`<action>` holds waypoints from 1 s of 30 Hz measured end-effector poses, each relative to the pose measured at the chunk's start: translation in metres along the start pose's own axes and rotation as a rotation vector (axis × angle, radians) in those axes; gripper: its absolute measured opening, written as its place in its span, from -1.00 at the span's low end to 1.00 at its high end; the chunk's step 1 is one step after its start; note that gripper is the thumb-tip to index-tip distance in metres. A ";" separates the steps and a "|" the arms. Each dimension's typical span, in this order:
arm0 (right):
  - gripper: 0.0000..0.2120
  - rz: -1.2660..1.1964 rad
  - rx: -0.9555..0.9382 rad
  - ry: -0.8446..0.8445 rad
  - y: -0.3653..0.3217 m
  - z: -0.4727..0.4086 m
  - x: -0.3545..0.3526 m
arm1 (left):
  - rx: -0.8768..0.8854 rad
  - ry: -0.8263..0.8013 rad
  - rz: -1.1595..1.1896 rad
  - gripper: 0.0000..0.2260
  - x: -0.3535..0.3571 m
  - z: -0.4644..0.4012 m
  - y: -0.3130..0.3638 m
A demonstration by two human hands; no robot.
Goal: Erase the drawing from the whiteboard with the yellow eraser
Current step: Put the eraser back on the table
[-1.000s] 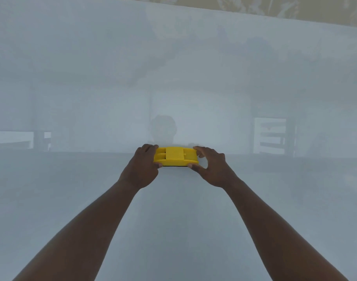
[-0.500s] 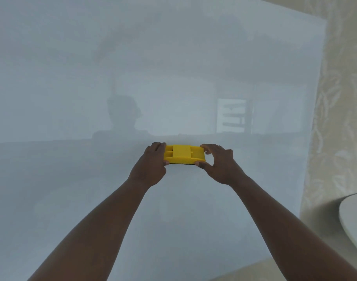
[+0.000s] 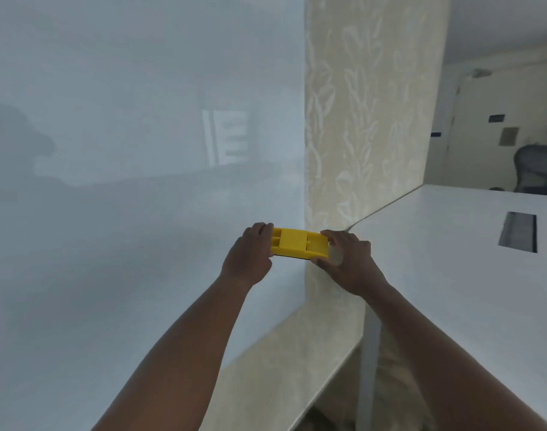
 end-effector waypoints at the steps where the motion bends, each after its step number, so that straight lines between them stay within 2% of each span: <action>1: -0.45 0.024 0.042 -0.002 0.027 0.009 -0.009 | 0.029 -0.019 0.026 -0.44 0.019 -0.012 0.022; 7: -0.43 0.173 0.289 -0.003 0.187 0.072 -0.072 | 0.187 -0.160 0.199 -0.45 0.140 -0.070 0.166; 15: -0.43 0.285 0.585 -0.080 0.333 0.157 -0.099 | 0.263 -0.354 0.336 -0.42 0.280 -0.094 0.303; 23: -0.47 0.283 0.715 -0.105 0.399 0.191 -0.093 | 0.246 -0.477 0.382 -0.43 0.361 -0.095 0.348; 30: -0.44 0.332 0.693 -0.116 0.411 0.192 -0.091 | 0.287 -0.473 0.439 -0.36 0.378 -0.097 0.351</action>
Point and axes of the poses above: each hand's wrist, its own z-axis away from the middle knuckle, its own x-axis out of the palm, y = z × x, the point moved 9 cm from there along -z, towards the middle knuckle, and after that the axes turned 4 degrees about x, right-handed, at the moved point
